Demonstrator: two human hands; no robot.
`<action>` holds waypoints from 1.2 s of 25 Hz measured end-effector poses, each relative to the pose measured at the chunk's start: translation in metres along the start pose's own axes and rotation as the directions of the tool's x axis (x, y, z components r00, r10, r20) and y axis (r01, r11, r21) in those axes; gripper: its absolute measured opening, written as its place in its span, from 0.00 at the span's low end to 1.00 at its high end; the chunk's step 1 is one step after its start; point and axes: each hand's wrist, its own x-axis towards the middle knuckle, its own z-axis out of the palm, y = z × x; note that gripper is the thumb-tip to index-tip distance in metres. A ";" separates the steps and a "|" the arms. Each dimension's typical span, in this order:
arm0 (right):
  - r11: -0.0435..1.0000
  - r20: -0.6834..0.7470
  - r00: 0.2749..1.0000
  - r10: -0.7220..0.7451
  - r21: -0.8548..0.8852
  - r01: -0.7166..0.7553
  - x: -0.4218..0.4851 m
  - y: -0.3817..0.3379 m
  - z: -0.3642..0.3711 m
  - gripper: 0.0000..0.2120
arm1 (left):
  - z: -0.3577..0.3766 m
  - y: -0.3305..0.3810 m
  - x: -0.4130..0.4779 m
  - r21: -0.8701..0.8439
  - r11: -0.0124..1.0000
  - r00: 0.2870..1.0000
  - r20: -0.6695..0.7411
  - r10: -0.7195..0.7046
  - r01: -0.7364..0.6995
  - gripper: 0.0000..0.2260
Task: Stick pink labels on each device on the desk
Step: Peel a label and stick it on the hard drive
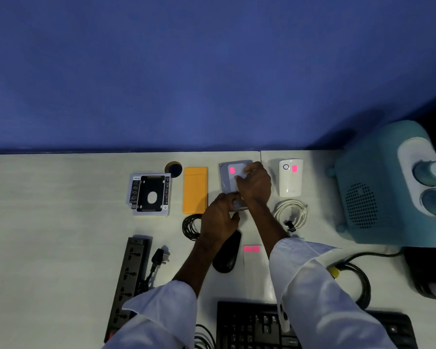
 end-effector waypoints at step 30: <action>0.996 0.139 0.988 -0.067 0.060 0.059 -0.186 0.115 -0.084 0.11 | 0.034 0.027 -0.089 0.153 0.988 0.977 0.208 -0.034 0.002 0.06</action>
